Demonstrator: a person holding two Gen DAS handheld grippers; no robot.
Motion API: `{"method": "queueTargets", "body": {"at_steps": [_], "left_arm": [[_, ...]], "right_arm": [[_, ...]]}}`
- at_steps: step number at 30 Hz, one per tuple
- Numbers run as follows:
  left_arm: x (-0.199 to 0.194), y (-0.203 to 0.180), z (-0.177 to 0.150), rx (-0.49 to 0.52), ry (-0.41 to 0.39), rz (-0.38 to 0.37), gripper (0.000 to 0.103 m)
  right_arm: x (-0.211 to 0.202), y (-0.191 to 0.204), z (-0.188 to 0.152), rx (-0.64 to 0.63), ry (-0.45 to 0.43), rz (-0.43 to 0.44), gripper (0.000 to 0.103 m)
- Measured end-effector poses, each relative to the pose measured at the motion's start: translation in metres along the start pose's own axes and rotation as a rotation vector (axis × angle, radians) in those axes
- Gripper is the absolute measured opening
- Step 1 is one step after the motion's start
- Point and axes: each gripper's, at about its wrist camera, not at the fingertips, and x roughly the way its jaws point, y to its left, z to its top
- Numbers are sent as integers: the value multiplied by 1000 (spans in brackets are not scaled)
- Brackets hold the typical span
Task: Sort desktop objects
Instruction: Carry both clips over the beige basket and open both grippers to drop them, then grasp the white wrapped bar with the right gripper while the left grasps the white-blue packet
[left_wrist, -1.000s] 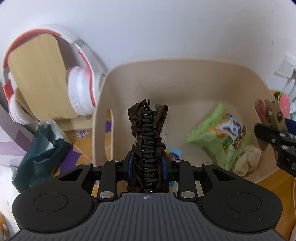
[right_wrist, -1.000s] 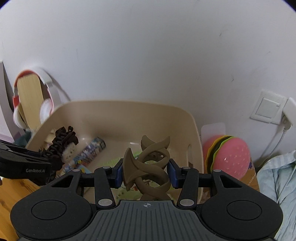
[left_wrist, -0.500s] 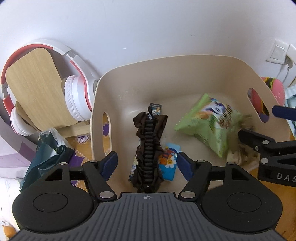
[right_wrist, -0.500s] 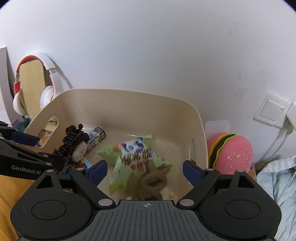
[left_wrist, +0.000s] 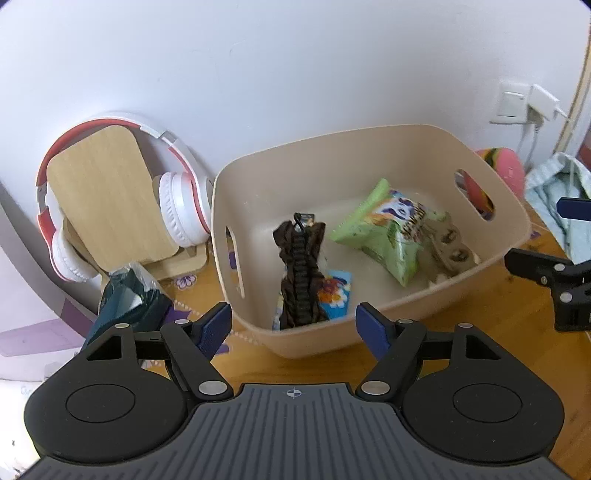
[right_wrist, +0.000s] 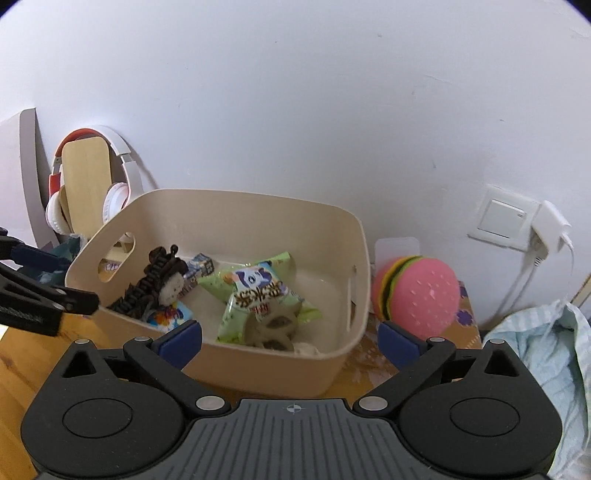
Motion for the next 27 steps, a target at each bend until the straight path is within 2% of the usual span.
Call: {"method": "queueTargets", "body": {"at_steps": [5, 11, 20, 27], "left_arm": [[-7, -3, -17, 76, 12, -22, 76], [0, -13, -44, 217, 33, -69, 76], [10, -24, -76, 412, 68, -169, 76], [22, -33, -93, 574, 80, -207, 75]], "right_arm": [[-14, -6, -18, -2, 11, -18, 103], [-24, -11, -49, 3, 60, -20, 103], [-28, -4, -92, -62, 151, -16, 103], [-18, 6, -115, -135, 216, -13, 103]]}}
